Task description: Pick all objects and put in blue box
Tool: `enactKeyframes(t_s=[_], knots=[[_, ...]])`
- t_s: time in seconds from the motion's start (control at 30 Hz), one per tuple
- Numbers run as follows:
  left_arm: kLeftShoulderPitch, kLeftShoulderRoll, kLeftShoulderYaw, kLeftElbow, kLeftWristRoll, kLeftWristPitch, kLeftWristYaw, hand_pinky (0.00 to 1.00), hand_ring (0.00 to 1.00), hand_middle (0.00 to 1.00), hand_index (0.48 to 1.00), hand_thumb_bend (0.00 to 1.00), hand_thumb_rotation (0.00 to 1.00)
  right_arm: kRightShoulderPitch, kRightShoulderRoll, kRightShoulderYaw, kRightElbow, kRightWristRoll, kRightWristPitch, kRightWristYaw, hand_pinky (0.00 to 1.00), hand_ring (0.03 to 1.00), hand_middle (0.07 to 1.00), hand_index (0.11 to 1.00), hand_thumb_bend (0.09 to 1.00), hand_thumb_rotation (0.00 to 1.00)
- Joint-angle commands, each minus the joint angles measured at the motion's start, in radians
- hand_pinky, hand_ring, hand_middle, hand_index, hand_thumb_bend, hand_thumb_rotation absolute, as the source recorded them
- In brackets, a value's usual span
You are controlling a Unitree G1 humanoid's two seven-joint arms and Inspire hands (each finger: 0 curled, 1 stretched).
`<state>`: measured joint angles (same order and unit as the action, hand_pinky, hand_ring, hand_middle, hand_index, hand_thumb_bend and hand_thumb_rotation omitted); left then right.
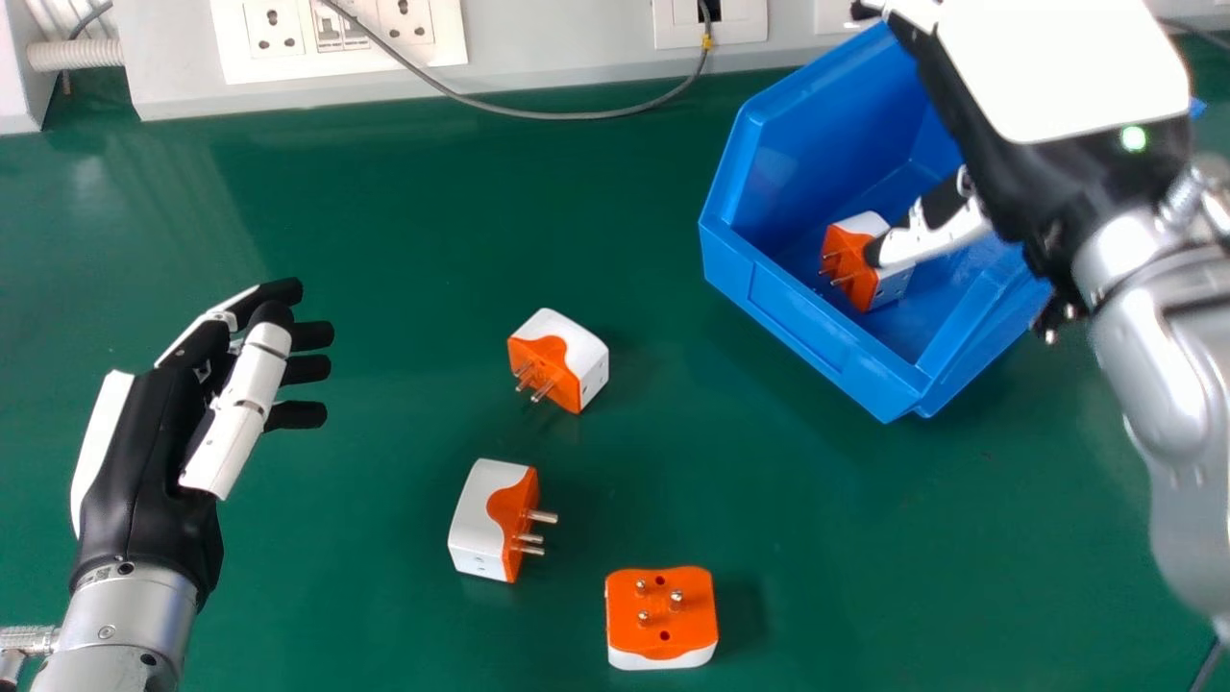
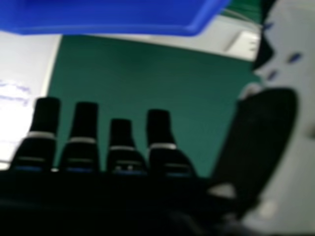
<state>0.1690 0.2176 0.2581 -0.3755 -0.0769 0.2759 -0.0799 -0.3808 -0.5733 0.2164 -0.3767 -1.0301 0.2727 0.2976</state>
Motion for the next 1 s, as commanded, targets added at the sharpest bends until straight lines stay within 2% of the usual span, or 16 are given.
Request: enactKeyframes(t_s=[0.0,0.4,0.63,0.8,0.97], knots=[[-0.006,0.010,0.006,-0.014,0.007,-0.005,0.002,0.63,0.73,0.74,0.802,0.29,0.73,0.048,0.028,-0.030,-0.077,0.003,-0.004,-0.029,0.73,0.822,0.900,0.819,0.770,0.21],[0.003,0.010,0.010,-0.027,0.004,-0.002,-0.001,0.63,0.73,0.74,0.803,0.29,0.73,0.263,0.160,-0.022,-0.261,-0.007,-0.078,-0.075,0.74,0.824,0.897,0.817,0.748,0.23],[0.012,0.005,0.008,-0.051,0.003,0.010,0.002,0.63,0.72,0.74,0.803,0.29,0.73,0.377,0.225,-0.009,-0.297,0.032,-0.122,-0.076,0.73,0.830,0.897,0.818,0.749,0.25],[0.022,0.000,0.005,-0.067,0.003,0.011,0.002,0.63,0.72,0.74,0.803,0.29,0.73,0.432,0.255,-0.006,-0.296,0.067,-0.158,-0.089,0.72,0.836,0.893,0.818,0.749,0.27],[0.033,-0.006,-0.001,-0.078,0.005,0.008,0.002,0.63,0.72,0.73,0.803,0.28,0.73,0.534,0.305,0.030,-0.291,0.072,-0.193,-0.153,0.71,0.838,0.890,0.816,0.744,0.27]])
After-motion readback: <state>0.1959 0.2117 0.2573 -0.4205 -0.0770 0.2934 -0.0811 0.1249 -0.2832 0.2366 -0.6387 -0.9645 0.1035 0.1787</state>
